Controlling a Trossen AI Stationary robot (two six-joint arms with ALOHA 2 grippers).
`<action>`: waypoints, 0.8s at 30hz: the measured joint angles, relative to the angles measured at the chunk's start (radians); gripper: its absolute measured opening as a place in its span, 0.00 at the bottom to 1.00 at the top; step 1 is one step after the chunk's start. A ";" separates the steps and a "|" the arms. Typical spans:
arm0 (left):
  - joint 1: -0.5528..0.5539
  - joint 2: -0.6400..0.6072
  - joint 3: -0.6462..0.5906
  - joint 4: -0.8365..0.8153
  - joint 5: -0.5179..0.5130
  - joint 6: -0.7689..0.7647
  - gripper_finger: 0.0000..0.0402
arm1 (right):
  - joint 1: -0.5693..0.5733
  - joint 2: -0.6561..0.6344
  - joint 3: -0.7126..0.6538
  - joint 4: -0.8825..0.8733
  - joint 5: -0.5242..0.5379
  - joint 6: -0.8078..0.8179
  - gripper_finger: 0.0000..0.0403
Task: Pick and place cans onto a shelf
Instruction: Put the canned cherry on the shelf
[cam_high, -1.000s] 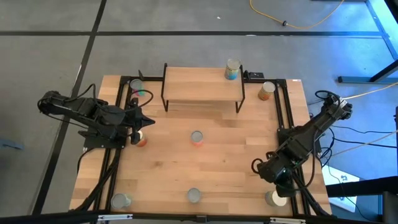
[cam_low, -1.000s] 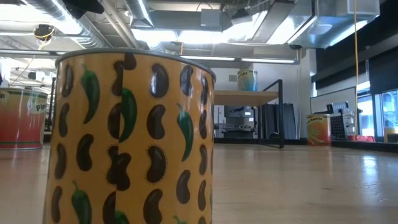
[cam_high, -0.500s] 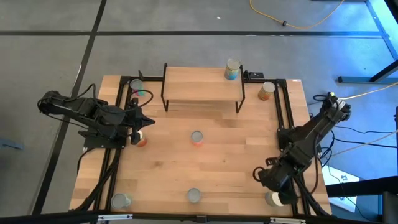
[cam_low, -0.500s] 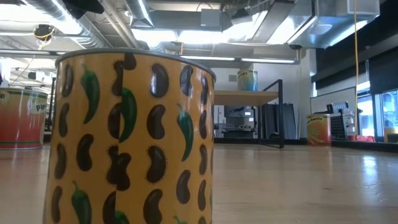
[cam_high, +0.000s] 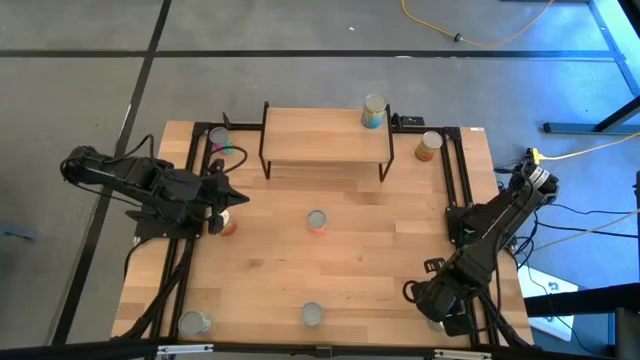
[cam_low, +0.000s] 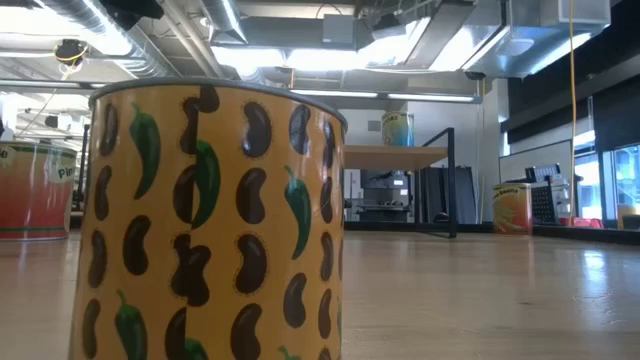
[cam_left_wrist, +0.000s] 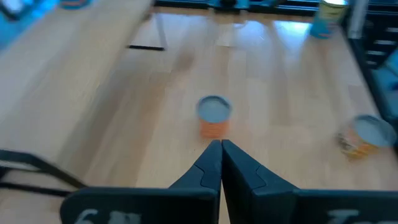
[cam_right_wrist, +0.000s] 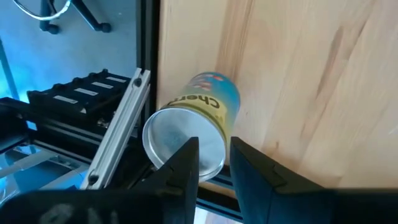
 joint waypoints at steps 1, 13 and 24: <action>0.000 0.000 0.000 0.003 0.019 0.007 0.00 | 0.000 0.006 0.000 0.000 -0.002 0.001 0.22; 0.000 0.000 0.000 0.020 0.066 0.022 0.00 | 0.001 0.063 0.000 -0.024 -0.027 -0.005 0.22; 0.000 0.000 0.000 0.020 0.065 0.022 0.00 | 0.013 0.063 0.000 -0.048 -0.058 -0.003 0.22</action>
